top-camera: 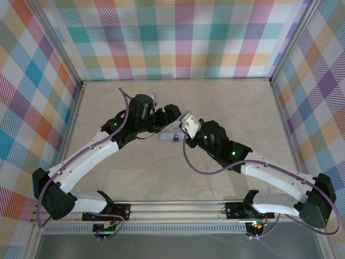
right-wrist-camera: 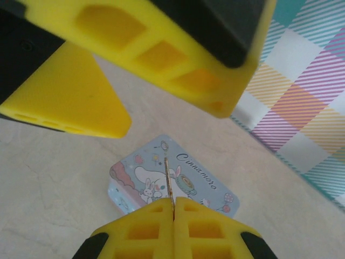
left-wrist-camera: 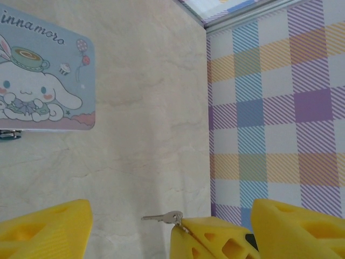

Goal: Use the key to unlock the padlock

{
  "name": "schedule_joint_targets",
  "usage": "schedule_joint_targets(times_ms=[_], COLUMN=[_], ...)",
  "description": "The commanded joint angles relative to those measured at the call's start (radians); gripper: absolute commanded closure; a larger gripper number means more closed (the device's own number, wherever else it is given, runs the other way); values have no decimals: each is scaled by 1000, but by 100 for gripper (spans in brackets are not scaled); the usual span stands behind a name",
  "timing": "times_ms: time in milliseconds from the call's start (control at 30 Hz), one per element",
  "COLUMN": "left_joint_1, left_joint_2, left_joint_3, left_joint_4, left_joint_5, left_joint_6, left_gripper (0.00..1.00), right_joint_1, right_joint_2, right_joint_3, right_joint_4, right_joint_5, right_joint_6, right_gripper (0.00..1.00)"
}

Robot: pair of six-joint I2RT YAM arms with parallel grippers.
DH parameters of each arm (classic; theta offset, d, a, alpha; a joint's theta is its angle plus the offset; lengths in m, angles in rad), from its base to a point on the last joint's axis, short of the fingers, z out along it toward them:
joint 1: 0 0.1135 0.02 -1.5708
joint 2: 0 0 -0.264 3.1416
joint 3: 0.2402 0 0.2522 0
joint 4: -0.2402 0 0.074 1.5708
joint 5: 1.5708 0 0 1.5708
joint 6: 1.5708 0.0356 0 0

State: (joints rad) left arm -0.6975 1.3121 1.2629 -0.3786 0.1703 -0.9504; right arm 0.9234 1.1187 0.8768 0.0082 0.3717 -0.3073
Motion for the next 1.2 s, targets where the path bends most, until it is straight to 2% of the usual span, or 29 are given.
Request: schedule_joint_targets(times_ms=[0, 200, 567, 833, 1167], left_joint_1=[5, 4, 4, 6, 10], left_joint_2=[9, 13, 31, 30, 32], left_joint_3=[-9, -12, -20, -21, -34], left_joint_4=[70, 69, 72, 60, 63], left_joint_5=[46, 45, 41, 27, 15], left_joint_6=[-48, -56, -64, -68, -71], left_gripper=[40, 56, 58, 74, 100], right_joint_1=[53, 66, 81, 85, 97], right_joint_2=[35, 61, 85, 96, 82], right_joint_3=[23, 25, 24, 19, 4], right_joint_4=[114, 141, 186, 197, 198], right_joint_5=[125, 152, 175, 185, 184], right_joint_6=[-85, -90, -86, -93, -95], right_gripper=[100, 100, 100, 100, 100])
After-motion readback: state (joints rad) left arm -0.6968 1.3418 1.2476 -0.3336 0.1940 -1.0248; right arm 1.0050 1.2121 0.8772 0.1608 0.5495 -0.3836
